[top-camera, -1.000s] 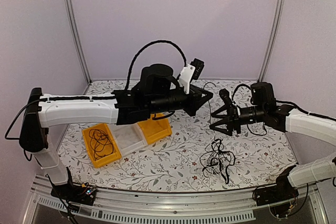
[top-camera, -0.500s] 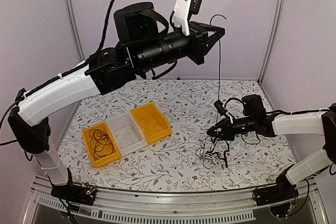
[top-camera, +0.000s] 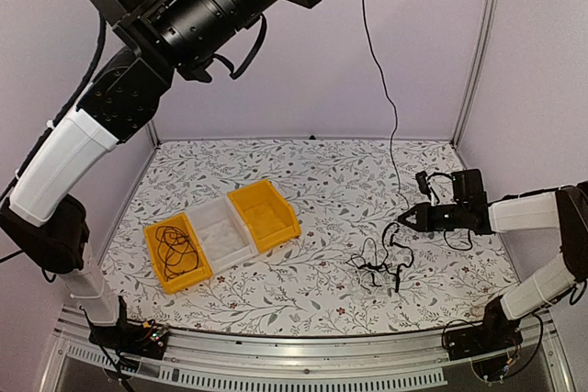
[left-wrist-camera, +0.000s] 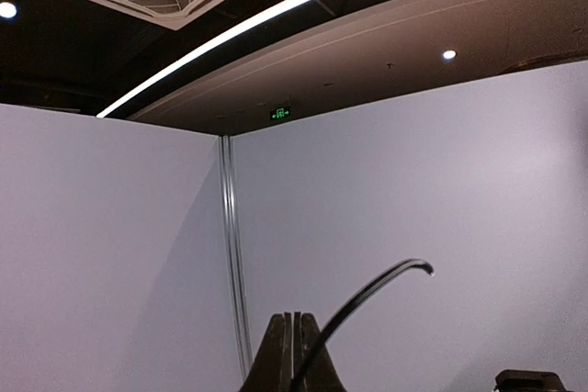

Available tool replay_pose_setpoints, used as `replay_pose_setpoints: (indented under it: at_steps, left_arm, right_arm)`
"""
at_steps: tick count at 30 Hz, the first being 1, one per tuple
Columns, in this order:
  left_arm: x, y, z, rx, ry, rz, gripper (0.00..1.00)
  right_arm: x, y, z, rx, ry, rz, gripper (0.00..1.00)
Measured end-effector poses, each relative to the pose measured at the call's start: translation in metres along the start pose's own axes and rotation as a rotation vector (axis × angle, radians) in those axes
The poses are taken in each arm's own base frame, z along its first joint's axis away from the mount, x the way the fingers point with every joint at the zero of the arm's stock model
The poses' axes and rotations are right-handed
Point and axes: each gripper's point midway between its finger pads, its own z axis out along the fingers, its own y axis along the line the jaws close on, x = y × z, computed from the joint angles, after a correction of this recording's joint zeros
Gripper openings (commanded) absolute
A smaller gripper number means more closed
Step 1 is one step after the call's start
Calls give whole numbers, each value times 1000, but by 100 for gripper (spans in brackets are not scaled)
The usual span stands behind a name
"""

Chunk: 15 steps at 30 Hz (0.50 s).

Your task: Untangle the cables

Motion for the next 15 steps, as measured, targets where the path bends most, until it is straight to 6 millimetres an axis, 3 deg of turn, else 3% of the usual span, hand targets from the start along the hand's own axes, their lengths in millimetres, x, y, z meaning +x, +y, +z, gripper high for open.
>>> replay_pose_setpoints:
  at_steps: [10,13,15]
  left_arm:
    - [-69,-12,-21,-76,-166,42,0]
    - [-70,-5,-26,-115,-158,56,0]
    - [-61,-1,-27,-139,-130,65,0]
  right_arm:
    - [-11,-75,-34,216,-92,257,0]
    - [-9,-77,-35,221,-89,270,0]
    - [-9,-76,-35,218,-85,266,14]
